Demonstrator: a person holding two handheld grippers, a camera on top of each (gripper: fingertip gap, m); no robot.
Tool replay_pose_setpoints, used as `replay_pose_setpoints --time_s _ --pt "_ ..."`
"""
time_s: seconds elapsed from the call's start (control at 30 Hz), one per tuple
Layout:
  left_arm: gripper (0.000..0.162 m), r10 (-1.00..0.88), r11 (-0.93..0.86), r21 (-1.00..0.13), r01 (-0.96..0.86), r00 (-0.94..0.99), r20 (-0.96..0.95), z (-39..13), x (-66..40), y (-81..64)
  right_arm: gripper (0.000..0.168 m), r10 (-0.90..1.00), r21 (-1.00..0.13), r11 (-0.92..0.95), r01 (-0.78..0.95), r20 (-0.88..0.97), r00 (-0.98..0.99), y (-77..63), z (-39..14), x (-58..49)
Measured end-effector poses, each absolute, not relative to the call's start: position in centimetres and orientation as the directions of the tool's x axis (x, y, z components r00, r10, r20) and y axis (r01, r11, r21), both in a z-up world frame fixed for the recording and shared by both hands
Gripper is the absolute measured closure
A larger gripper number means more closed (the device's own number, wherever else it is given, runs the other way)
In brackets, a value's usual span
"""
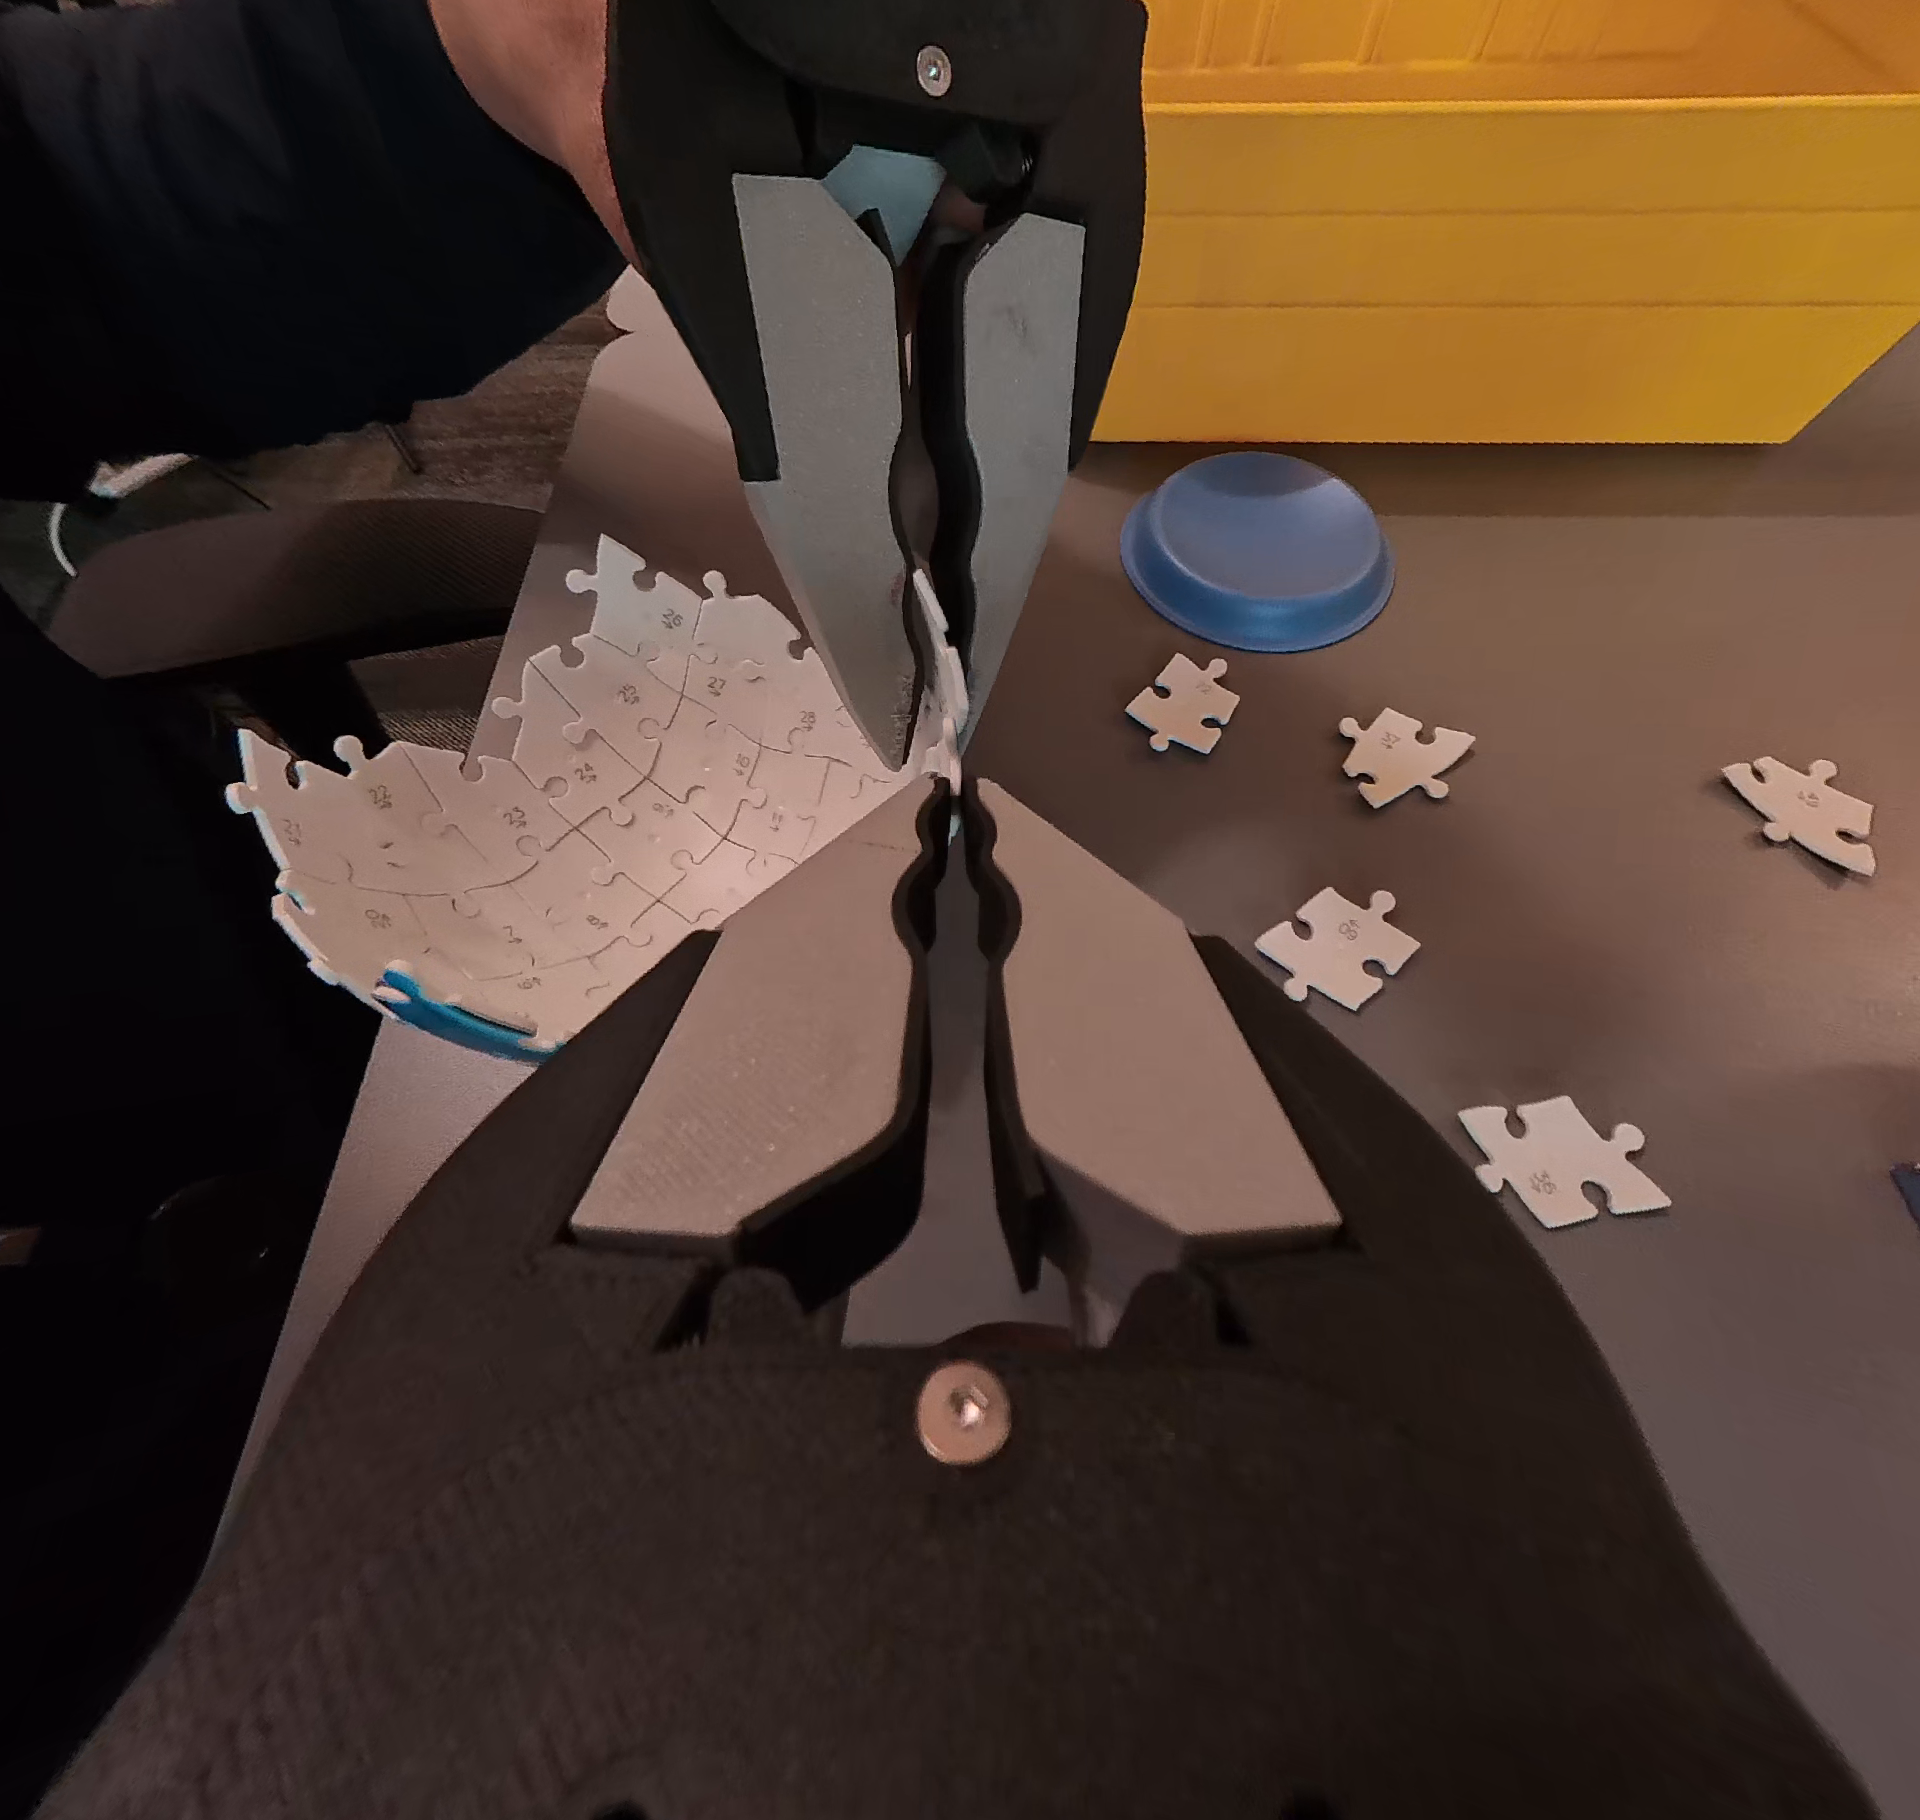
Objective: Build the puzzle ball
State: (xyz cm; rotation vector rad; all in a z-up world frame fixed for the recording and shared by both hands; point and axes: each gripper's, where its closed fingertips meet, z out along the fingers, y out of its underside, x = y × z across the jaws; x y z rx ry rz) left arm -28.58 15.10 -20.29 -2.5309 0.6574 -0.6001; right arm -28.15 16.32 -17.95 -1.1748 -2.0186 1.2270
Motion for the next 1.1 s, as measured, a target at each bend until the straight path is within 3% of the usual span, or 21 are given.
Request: replay_pose_setpoints --time_s 1.1 --pt "0.153 -0.547 -0.773 -0.552 -0.314 0.770 0.328 -20.5 -28.5 16.1 0.168 0.899 -0.858 0.145 0.493 -0.094 -0.427 17.2 -19.2 -28.5"
